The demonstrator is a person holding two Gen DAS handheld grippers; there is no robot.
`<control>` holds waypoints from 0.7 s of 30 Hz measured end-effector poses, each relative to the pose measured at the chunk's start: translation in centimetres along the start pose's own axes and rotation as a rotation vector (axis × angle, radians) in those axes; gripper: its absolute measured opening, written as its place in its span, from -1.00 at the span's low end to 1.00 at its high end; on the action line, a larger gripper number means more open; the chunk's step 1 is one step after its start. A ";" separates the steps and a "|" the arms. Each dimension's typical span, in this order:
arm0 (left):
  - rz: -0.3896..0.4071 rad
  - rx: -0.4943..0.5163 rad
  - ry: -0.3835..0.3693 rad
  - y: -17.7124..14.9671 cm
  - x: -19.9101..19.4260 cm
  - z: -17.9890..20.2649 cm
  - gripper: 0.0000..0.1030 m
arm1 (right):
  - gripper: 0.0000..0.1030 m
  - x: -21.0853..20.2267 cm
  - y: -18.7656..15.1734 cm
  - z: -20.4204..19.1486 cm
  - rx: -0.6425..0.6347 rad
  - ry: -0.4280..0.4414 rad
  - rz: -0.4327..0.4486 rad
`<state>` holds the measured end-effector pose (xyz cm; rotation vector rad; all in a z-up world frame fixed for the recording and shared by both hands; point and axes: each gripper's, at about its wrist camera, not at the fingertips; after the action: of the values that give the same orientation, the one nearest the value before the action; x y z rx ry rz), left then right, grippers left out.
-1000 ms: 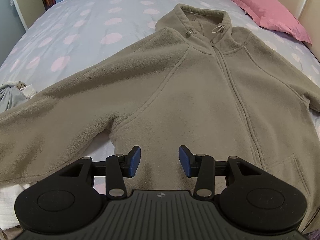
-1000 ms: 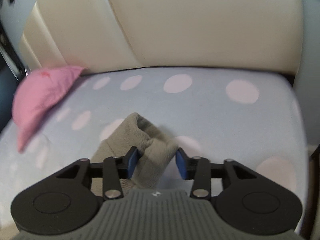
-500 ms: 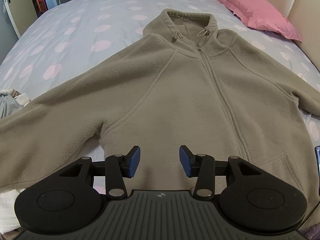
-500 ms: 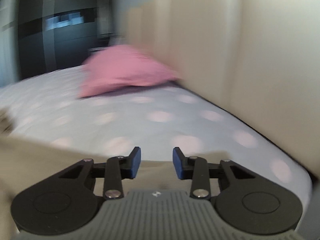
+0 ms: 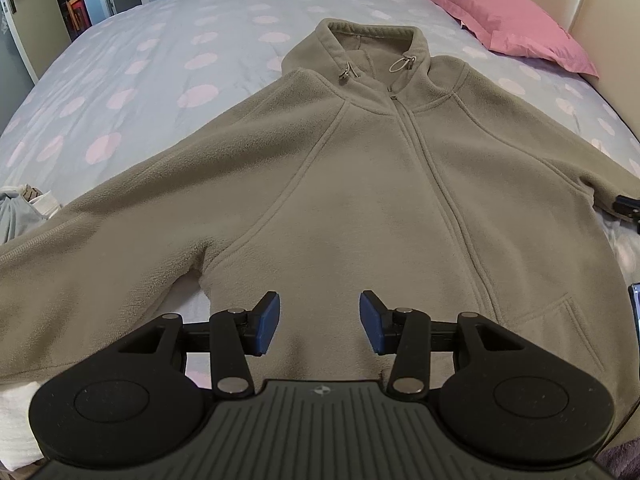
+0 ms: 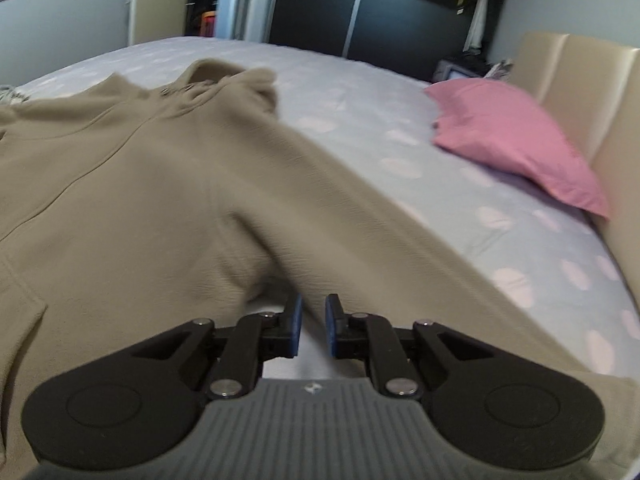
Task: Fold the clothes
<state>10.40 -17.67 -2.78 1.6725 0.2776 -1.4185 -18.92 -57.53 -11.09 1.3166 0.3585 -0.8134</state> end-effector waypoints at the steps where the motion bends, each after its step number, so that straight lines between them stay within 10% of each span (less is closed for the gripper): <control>1: -0.003 0.004 0.000 0.0 0.1 0.1 -0.16 | -0.72 0.4 0.1 -0.5 -0.012 0.012 -0.009; 8: -0.024 0.043 0.002 -0.2 0.6 0.6 -0.15 | -0.55 3.4 0.9 -2.7 -0.259 -0.048 -0.026; 16: -0.046 0.075 0.001 -0.4 1.0 1.1 -0.14 | -0.36 5.4 -0.6 -7.9 -0.866 -0.171 -0.032; 21: -0.056 0.090 0.003 -0.6 1.2 1.2 -0.14 | -0.42 7.0 -1.1 -8.2 -0.975 -0.209 -0.060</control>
<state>9.60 -18.64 -3.99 1.7515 0.2677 -1.4899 -13.20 -52.06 -18.52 0.3106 0.5359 -0.6726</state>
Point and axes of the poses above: each gripper's, at about its wrist camera, not at the fingertips, and x roughly the way its jaws point, z to its right, y to its top, and after that the axes turned 6 degrees about -x, right-handed
